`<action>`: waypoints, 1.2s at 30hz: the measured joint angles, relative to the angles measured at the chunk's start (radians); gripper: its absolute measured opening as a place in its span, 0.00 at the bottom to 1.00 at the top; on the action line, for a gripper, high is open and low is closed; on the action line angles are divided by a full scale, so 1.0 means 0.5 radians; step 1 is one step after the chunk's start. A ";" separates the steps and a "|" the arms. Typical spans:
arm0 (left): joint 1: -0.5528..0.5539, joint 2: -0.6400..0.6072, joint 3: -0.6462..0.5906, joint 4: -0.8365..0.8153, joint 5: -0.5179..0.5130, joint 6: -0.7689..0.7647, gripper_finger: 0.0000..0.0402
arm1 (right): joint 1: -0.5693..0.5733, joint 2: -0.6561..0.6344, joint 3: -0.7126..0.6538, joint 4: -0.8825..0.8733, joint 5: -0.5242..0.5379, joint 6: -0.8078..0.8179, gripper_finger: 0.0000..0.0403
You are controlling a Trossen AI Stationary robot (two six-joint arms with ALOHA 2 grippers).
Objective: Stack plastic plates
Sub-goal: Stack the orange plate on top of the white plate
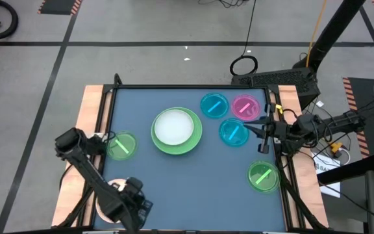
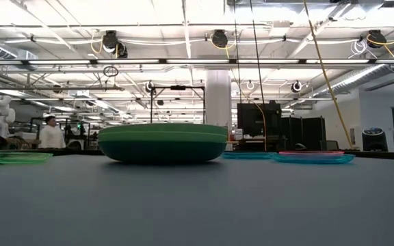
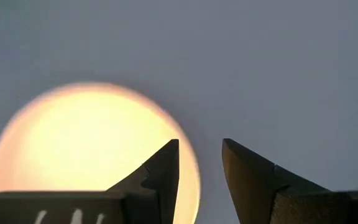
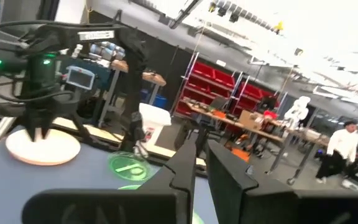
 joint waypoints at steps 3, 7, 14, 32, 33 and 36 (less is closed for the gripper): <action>-0.054 0.000 -0.070 0.096 0.027 -0.098 0.32 | -0.033 0.001 0.000 0.009 0.002 -0.038 0.08; -0.055 0.000 -0.162 0.220 0.068 -0.183 0.32 | -0.085 0.001 0.000 0.016 0.003 -0.043 0.08; -0.040 0.001 -0.290 0.455 0.109 -0.102 0.32 | -0.131 0.004 0.000 0.017 0.000 -0.024 0.08; -0.024 0.059 -0.452 0.676 0.205 -0.042 0.32 | -0.132 0.020 0.000 0.013 -0.004 -0.022 0.08; -0.022 0.079 -0.452 0.694 0.243 -0.021 0.32 | -0.132 0.020 0.000 0.013 -0.004 -0.022 0.08; -0.016 0.138 -0.452 0.737 0.270 0.032 0.32 | -0.132 0.020 0.000 0.012 -0.004 -0.022 0.08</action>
